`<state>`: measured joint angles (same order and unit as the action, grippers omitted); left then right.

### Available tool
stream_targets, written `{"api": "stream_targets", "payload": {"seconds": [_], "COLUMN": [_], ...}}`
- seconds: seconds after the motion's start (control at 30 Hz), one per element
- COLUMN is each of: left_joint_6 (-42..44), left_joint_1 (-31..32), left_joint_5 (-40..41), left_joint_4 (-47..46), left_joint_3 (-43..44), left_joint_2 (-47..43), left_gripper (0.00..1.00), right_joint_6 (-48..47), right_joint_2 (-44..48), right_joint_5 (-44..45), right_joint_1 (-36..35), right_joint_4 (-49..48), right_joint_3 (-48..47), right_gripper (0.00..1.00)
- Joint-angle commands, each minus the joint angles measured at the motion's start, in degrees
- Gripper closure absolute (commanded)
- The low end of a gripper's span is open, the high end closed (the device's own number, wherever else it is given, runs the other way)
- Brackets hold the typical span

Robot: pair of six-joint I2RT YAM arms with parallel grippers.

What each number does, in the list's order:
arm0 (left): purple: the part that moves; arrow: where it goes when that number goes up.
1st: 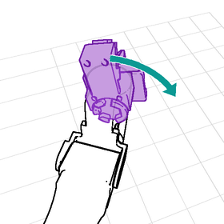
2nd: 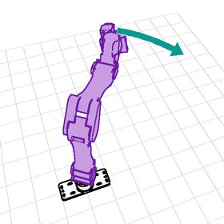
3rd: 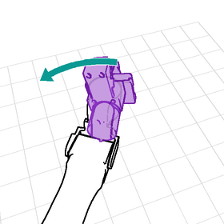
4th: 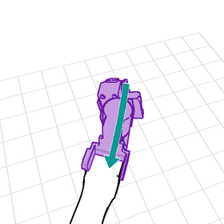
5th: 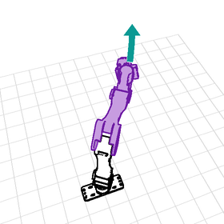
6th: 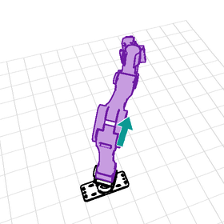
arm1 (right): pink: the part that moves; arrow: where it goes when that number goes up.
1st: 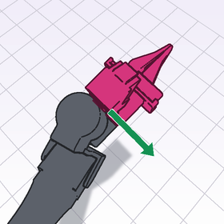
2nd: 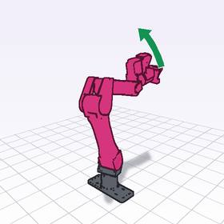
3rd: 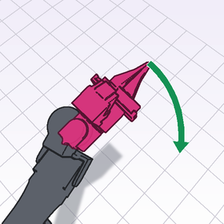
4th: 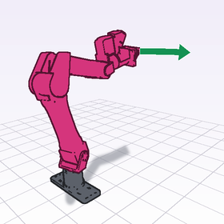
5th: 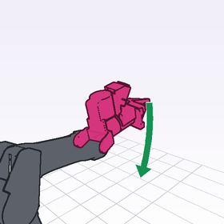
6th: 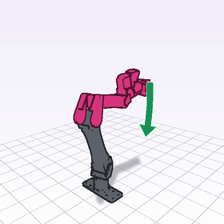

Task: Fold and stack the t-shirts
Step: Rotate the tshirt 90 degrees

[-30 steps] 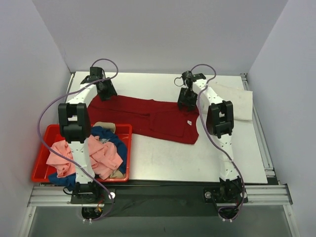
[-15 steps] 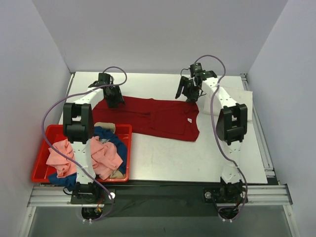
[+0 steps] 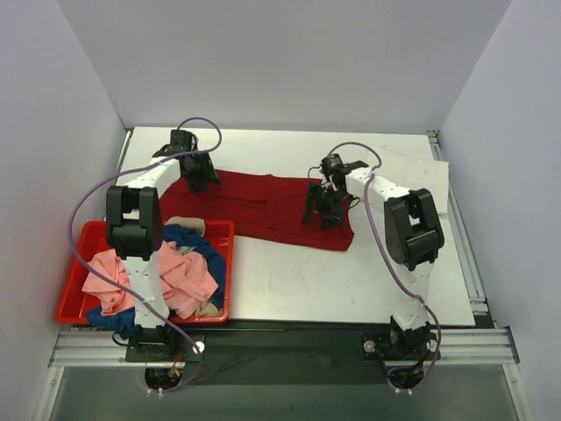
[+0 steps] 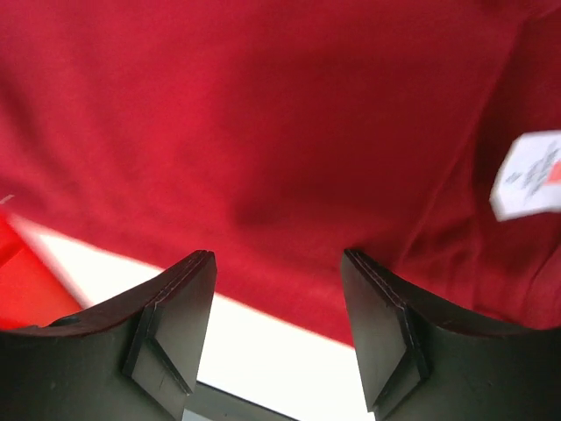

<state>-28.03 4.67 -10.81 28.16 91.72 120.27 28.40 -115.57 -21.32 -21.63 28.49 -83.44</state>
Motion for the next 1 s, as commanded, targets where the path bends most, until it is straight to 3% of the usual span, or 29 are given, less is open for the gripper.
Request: {"api": "stream_targets", "payload": {"seconds": [0.0,0.2,0.3,0.6,0.73,0.8,0.97], "left_joint_6": [0.43,0.35,0.78,2.89,4.21,4.74,5.44], "left_joint_1": [-0.62,-1.24,-1.41,-1.59,-1.59,-1.68,-2.12], "left_joint_5": [-0.53,-0.79,-0.79,-0.18,0.17,0.61,1.05], "left_joint_4": [-2.76,-2.68,-2.59,-1.09,-0.39,-0.21,-0.48], "left_joint_3": [-0.58,0.30,1.00,2.76,3.55,3.90,4.60], "left_joint_2": [-3.99,-4.52,-4.87,-4.25,-3.38,-3.02,-1.62], "left_gripper": [0.40,0.40,0.40,0.40,0.40,0.40,0.40], "right_joint_6": [0.86,1.48,1.65,5.25,9.21,9.48,8.52], "right_joint_2": [-1.67,-7.73,-11.86,-27.77,-32.86,-34.02,-30.60], "right_joint_5": [2.94,7.77,9.98,13.50,12.02,7.19,-2.31], "right_joint_1": [1.85,3.43,4.40,7.65,9.67,10.37,11.26], "right_joint_4": [0.60,4.01,7.44,18.79,18.18,15.56,4.23], "right_joint_3": [-0.41,-3.30,-9.09,-42.22,-51.63,-55.32,-51.48], "right_gripper": [0.41,0.41,0.41,0.41,0.40,0.39,0.37]}}
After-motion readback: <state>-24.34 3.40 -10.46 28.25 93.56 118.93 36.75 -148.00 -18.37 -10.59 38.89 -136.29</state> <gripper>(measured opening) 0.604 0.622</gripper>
